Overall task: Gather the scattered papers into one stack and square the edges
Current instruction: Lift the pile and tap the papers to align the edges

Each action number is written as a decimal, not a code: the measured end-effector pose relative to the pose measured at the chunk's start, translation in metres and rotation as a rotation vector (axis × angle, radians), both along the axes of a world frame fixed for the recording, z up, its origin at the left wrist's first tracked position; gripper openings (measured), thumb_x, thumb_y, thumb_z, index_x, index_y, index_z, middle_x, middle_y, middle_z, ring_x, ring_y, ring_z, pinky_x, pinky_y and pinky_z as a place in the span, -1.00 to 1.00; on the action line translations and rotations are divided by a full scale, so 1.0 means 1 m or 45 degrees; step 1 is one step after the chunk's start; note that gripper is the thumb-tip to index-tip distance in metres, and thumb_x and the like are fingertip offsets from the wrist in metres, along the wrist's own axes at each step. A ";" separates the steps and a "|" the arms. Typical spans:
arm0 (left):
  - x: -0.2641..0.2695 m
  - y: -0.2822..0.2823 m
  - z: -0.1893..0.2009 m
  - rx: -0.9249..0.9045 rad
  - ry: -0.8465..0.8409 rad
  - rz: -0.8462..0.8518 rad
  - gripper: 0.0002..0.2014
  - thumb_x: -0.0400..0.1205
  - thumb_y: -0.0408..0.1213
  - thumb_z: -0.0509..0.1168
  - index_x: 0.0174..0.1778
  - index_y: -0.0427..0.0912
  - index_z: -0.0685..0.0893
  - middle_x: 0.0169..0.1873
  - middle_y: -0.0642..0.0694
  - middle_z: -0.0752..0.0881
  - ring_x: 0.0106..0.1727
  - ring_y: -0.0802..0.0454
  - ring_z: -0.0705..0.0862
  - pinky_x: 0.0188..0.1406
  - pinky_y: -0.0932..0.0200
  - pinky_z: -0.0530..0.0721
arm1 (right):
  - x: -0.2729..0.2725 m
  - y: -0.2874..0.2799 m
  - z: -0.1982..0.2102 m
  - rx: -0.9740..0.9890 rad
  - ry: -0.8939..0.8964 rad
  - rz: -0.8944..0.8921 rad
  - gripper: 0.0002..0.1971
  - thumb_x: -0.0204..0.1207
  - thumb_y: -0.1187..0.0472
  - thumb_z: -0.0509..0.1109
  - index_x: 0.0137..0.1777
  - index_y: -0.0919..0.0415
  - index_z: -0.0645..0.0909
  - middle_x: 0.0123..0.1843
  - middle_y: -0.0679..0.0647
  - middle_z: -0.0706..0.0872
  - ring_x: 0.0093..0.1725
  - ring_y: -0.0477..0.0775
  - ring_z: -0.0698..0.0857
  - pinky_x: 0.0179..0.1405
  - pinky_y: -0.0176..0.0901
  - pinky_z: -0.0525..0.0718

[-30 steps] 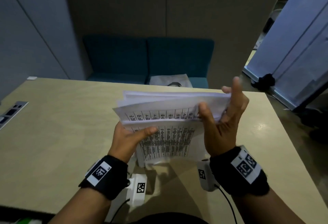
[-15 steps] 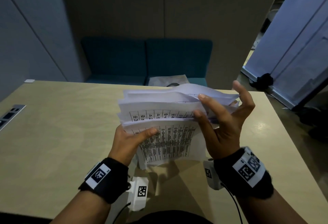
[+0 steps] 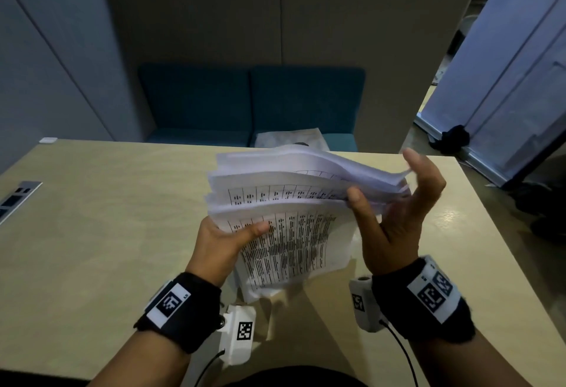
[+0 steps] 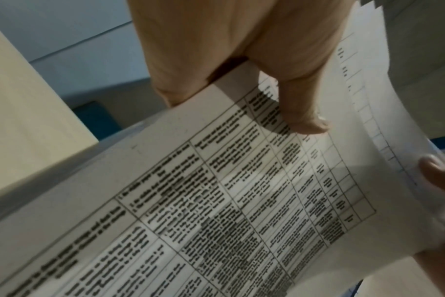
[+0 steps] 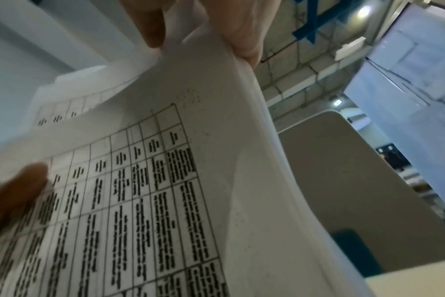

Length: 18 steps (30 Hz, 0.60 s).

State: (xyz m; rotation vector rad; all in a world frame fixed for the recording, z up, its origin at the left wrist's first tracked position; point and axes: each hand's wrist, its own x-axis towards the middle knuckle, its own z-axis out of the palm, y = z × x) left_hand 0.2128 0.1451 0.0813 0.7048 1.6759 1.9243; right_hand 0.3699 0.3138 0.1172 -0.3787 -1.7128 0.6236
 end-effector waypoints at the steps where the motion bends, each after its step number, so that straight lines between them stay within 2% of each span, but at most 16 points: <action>1: 0.001 0.000 0.001 -0.020 -0.011 0.026 -0.69 0.38 -0.40 0.57 0.00 -0.35 0.74 -0.20 -0.09 0.88 -0.11 0.07 0.85 -0.02 0.17 0.80 | 0.001 0.002 0.000 -0.158 0.037 0.113 -0.29 0.39 0.03 0.53 0.41 0.21 0.23 0.38 0.14 0.34 0.46 0.01 0.43 0.30 -0.10 0.61; 3: 0.001 0.000 0.001 -0.039 -0.019 0.086 -0.64 0.37 -0.28 0.60 -0.05 -0.44 0.73 -0.25 -0.10 0.87 -0.15 0.07 0.85 -0.04 0.18 0.77 | 0.002 0.008 -0.002 -0.631 -0.003 0.412 -0.21 0.19 0.03 0.67 0.36 0.09 0.32 0.32 0.05 0.56 0.35 -0.01 0.61 0.18 -0.12 0.71; 4: 0.001 0.000 0.001 -0.038 -0.018 0.106 -0.60 0.36 -0.24 0.59 -0.02 -0.45 0.73 -0.22 -0.11 0.87 -0.12 0.05 0.85 -0.04 0.18 0.77 | 0.003 0.012 -0.007 -0.808 -0.125 0.507 -0.26 0.10 0.07 0.71 0.27 0.05 0.44 0.21 -0.02 0.70 0.25 0.00 0.71 0.09 -0.17 0.74; 5: 0.001 0.002 0.003 -0.034 -0.021 0.132 -0.59 0.36 -0.24 0.57 0.02 -0.43 0.74 -0.18 -0.12 0.88 -0.08 0.03 0.85 -0.02 0.17 0.78 | 0.003 0.015 -0.013 -0.884 -0.274 0.530 -0.35 0.06 0.11 0.71 0.17 0.00 0.55 0.07 -0.09 0.79 0.14 -0.04 0.76 -0.02 -0.25 0.75; 6: 0.002 0.004 0.004 -0.020 -0.021 0.147 -0.60 0.37 -0.26 0.56 0.07 -0.40 0.74 -0.14 -0.13 0.88 -0.04 0.00 0.85 0.01 0.15 0.79 | 0.003 0.016 -0.020 -0.887 -0.383 0.482 -0.46 0.08 0.15 0.71 0.07 -0.05 0.61 -0.06 -0.19 0.82 0.03 -0.14 0.79 -0.11 -0.32 0.75; 8: 0.005 0.010 0.008 0.012 -0.024 0.180 -0.60 0.44 -0.32 0.53 0.18 -0.35 0.72 -0.04 -0.18 0.86 0.05 -0.05 0.84 0.01 0.16 0.79 | 0.001 0.013 -0.027 -0.838 -0.381 0.324 -0.64 0.22 0.25 0.68 -0.06 -0.09 0.66 -0.27 -0.34 0.78 -0.17 -0.37 0.76 -0.25 -0.49 0.69; 10: 0.010 0.015 0.015 0.069 0.012 0.221 -0.62 0.52 -0.38 0.48 0.26 -0.31 0.68 0.03 -0.22 0.83 0.09 -0.06 0.82 -0.04 0.22 0.78 | -0.004 0.005 -0.029 -0.815 -0.246 0.223 -0.68 0.34 0.30 0.61 -0.10 -0.13 0.64 -0.27 -0.35 0.74 -0.26 -0.46 0.71 -0.31 -0.58 0.63; 12: 0.014 0.019 0.022 0.131 0.026 0.244 -0.64 0.59 -0.39 0.40 0.32 -0.29 0.63 0.08 -0.21 0.81 0.10 -0.04 0.81 -0.03 0.18 0.79 | -0.007 -0.001 -0.029 -0.793 -0.117 0.208 -0.69 0.41 0.31 0.55 -0.08 -0.17 0.62 -0.15 -0.27 0.75 -0.18 -0.38 0.73 -0.21 -0.49 0.68; 13: 0.016 0.020 0.025 0.160 0.037 0.239 -0.63 0.61 -0.38 0.36 0.36 -0.30 0.61 0.10 -0.21 0.81 0.12 -0.03 0.81 0.01 0.13 0.79 | -0.008 -0.003 -0.030 -0.775 -0.075 0.204 -0.72 0.43 0.29 0.54 -0.06 -0.13 0.63 -0.10 -0.20 0.78 -0.12 -0.29 0.75 -0.13 -0.39 0.73; 15: 0.017 0.018 0.025 0.182 0.055 0.218 -0.61 0.62 -0.36 0.34 0.39 -0.32 0.58 0.11 -0.18 0.81 0.14 -0.01 0.80 0.05 0.14 0.78 | -0.006 -0.002 -0.033 -0.756 -0.069 0.189 -0.83 0.45 0.27 0.53 -0.02 0.05 0.67 -0.02 -0.02 0.80 0.01 -0.03 0.78 -0.01 -0.10 0.78; 17: 0.014 0.015 0.018 0.160 0.052 0.203 -0.59 0.57 -0.32 0.38 0.35 -0.30 0.62 0.07 -0.08 0.84 0.12 0.02 0.81 -0.01 0.22 0.77 | -0.003 0.005 -0.047 -0.822 -0.140 0.226 -0.79 0.47 0.24 0.52 0.08 0.23 0.67 0.03 0.10 0.80 0.07 0.09 0.77 0.06 0.14 0.76; 18: 0.012 0.013 0.012 0.137 0.043 0.194 -0.58 0.53 -0.30 0.41 0.32 -0.27 0.64 0.04 -0.04 0.85 0.09 0.04 0.81 -0.05 0.25 0.76 | -0.002 0.007 -0.053 -0.887 -0.148 0.282 -0.74 0.46 0.18 0.53 0.12 0.23 0.67 0.06 0.11 0.80 0.09 0.11 0.76 0.10 0.20 0.75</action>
